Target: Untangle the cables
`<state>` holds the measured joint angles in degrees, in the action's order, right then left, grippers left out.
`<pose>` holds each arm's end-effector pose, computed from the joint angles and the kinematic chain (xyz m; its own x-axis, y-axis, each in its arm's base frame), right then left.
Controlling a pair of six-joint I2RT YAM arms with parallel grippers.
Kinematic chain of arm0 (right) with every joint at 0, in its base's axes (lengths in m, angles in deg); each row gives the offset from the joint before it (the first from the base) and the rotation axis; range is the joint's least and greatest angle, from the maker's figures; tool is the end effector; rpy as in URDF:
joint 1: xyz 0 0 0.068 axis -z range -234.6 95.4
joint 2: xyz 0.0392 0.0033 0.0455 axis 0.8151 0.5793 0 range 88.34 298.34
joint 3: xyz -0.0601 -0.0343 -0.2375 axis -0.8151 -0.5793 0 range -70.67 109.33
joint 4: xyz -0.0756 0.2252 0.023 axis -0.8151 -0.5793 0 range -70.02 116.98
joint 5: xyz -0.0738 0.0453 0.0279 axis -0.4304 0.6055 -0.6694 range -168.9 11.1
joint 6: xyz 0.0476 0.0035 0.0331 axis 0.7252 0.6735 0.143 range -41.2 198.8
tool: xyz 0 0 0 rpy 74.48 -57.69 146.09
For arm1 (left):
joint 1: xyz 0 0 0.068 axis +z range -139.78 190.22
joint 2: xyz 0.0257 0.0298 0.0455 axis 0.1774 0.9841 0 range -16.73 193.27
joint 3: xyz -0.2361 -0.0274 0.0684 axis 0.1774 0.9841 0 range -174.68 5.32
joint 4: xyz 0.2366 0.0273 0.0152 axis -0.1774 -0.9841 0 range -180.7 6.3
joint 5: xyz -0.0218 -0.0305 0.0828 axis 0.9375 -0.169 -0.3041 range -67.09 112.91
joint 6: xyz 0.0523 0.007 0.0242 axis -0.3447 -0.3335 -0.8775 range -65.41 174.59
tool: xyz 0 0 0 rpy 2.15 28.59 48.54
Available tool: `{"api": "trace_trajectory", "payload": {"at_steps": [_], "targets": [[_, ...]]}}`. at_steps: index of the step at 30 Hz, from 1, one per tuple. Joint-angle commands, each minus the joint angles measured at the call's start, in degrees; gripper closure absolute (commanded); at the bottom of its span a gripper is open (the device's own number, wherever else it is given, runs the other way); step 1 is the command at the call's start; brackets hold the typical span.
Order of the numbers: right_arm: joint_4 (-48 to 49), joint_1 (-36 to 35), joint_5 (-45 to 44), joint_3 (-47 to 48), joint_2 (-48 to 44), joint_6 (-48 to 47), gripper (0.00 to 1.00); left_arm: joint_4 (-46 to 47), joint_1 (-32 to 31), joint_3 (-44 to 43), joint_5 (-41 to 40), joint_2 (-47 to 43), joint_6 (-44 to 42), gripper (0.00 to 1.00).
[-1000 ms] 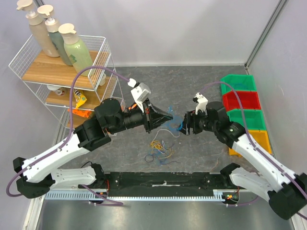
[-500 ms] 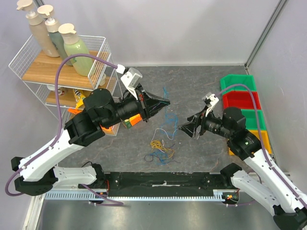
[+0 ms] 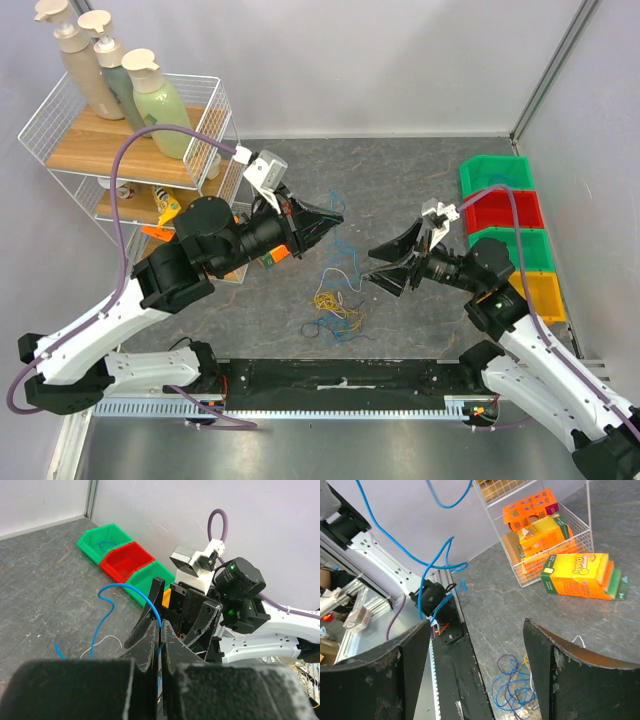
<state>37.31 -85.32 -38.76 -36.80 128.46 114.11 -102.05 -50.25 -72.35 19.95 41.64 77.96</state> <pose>0.1322 0.1097 0.3097 -0.4955 0.2196 -0.8404 -0.8050 0.2472 0.5393 0.1000 -0.1723 0.4472 -0.3270 -0.2264 -0.9175 0.7775 0.4874 -0.3973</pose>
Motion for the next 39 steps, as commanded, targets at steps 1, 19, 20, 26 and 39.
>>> {"api": "trace_trajectory", "payload": {"at_steps": [1, 19, 20, 26, 39], "targets": [[14.62, -1.44, 1.43, -1.79, -0.48, 7.13, 0.19, 2.35, 0.09, 0.32, -1.34, -1.33, 2.2, 0.98], [18.76, -7.33, -5.43, -0.65, 4.88, 6.08, 0.27, 2.79, 0.09, 1.03, -0.82, -1.24, 2.11, 0.98], [19.46, -7.77, -5.25, -0.73, 5.4, 6.26, 0.28, 2.79, 0.0, 1.12, -0.99, -1.33, 2.11, 0.98], [20.17, -10.76, -7.35, -0.91, 7.16, 5.65, 0.42, 3.06, 0.0, 1.47, -1.34, -1.77, 2.02, 0.98], [8.26, -12.44, -19.02, -0.03, 7.7, 0.92, 1.0, 0.6, 0.09, 1.9, -13.0, -6.5, -1.4, 0.98]]}}
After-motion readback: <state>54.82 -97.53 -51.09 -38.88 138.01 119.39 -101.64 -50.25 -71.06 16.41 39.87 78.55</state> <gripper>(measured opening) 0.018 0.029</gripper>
